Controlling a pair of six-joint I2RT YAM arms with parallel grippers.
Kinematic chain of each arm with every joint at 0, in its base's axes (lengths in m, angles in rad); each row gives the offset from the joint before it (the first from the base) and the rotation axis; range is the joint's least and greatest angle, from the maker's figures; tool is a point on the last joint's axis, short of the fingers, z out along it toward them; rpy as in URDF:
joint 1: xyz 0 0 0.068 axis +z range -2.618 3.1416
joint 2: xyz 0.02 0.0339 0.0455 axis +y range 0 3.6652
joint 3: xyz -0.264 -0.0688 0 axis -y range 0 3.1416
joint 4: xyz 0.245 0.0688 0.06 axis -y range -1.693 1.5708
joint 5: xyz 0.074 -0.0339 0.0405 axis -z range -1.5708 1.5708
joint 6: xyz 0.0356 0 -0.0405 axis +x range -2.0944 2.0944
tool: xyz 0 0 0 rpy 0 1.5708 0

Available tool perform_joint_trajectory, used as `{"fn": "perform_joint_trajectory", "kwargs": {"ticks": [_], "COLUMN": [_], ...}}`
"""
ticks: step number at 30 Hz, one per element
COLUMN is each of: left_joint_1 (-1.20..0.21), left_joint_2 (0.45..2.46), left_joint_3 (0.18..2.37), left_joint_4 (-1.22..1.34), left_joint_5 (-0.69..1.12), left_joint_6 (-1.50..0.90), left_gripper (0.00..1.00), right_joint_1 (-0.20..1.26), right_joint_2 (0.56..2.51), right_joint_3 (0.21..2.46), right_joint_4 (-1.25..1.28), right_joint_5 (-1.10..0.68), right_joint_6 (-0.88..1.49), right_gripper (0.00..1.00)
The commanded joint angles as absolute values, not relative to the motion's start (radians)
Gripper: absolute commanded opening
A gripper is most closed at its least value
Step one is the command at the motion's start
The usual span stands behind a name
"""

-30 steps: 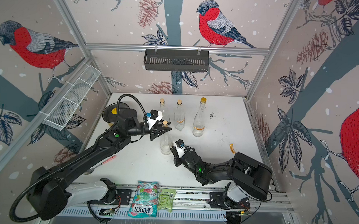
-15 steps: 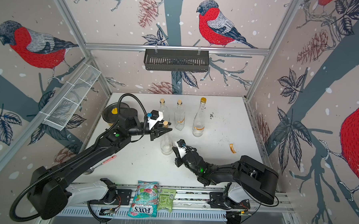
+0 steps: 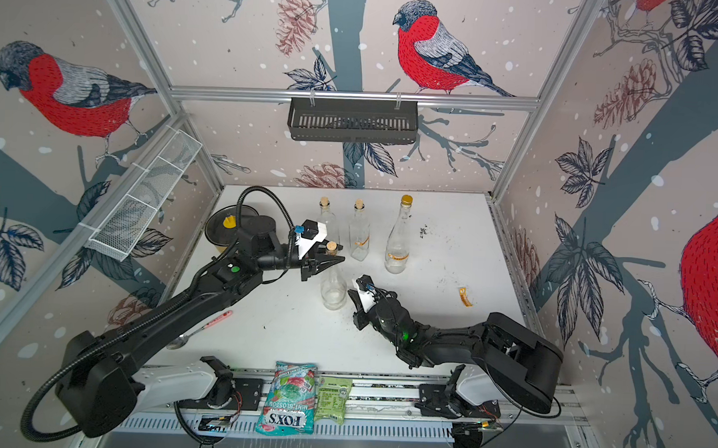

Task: Remove the label from the bottle
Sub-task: Tear open the label from the bottle.

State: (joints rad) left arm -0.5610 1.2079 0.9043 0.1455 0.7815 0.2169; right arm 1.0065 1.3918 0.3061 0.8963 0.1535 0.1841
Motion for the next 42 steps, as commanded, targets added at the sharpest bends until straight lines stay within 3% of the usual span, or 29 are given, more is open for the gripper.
{"fn": "perform_joint_trajectory", "kwargs": {"ticks": [1, 21, 30, 36, 41, 42], "left_joint_1": [-0.561, -0.560, -0.561, -0.561, -0.561, -0.561], "left_joint_2": [1.217, 1.219, 1.213, 1.207, 1.195, 1.193], "left_joint_3": [0.899, 0.905, 0.905, 0.903, 0.898, 0.897], "left_joint_4": [0.014, 0.011, 0.020, 0.024, 0.035, 0.037], "left_joint_5": [0.775, 0.764, 0.740, 0.735, 0.726, 0.723], "left_joint_6": [0.236, 0.231, 0.216, 0.208, 0.201, 0.200], "left_gripper": [0.00, 0.01, 0.39, 0.58, 0.66, 0.73], "right_joint_1": [1.005, 0.994, 0.995, 1.001, 1.008, 1.009], "right_joint_2": [1.384, 1.384, 1.392, 1.403, 1.414, 1.415], "right_joint_3": [0.300, 0.301, 0.290, 0.287, 0.293, 0.295], "right_joint_4": [0.906, 0.900, 0.937, 0.958, 0.963, 0.964], "right_joint_5": [0.138, 0.108, 0.061, 0.031, 0.022, 0.019], "right_joint_6": [0.181, 0.160, 0.147, 0.141, 0.138, 0.138], "right_gripper": [0.02, 0.02, 0.01, 0.01, 0.01, 0.01]}}
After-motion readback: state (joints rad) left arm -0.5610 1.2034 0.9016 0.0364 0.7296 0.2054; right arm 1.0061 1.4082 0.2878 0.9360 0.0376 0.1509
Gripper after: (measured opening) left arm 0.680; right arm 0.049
